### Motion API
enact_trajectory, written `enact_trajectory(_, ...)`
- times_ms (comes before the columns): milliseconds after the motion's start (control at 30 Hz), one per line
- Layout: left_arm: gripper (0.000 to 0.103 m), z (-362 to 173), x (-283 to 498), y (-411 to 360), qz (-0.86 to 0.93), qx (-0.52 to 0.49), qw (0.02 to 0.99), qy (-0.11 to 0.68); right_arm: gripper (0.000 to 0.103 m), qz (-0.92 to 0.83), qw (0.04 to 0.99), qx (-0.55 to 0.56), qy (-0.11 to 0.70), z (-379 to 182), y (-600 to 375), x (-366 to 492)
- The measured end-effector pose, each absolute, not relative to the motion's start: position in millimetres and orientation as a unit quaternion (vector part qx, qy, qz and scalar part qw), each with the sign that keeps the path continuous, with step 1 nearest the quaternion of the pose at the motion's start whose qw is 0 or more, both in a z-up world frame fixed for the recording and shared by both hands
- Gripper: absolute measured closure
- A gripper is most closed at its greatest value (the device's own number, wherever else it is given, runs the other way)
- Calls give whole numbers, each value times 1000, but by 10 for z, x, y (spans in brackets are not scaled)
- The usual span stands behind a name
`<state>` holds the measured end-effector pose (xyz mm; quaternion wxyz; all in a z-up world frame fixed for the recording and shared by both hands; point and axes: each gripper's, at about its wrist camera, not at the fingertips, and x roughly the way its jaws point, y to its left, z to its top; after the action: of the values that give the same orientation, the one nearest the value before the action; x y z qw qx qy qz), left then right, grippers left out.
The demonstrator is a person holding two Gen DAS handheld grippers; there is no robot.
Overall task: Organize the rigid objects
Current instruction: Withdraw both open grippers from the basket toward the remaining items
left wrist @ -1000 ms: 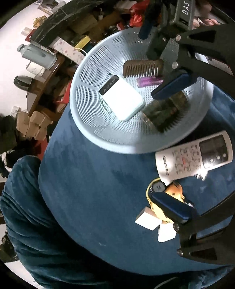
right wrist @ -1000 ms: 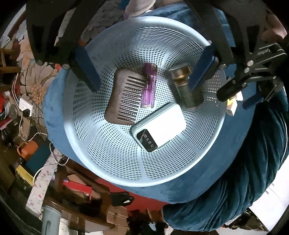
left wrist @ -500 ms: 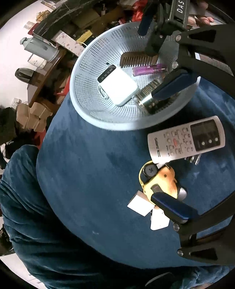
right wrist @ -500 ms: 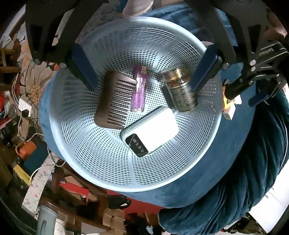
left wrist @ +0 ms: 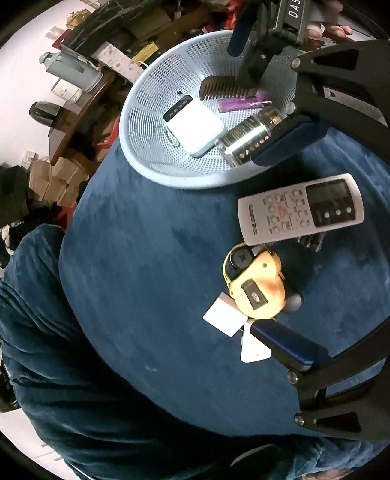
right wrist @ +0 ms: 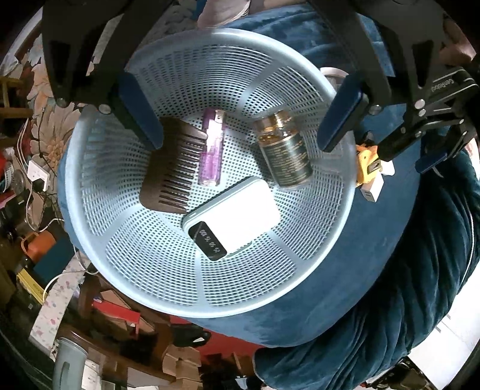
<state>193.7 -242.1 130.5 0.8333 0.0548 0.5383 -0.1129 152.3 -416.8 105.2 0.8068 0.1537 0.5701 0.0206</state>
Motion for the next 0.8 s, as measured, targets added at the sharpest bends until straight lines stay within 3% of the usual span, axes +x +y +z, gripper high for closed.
enact_trajectory(800,1,1332,1863,-2008,-81,37,837,540,0,40,809,132,572,1128,-3881,1533)
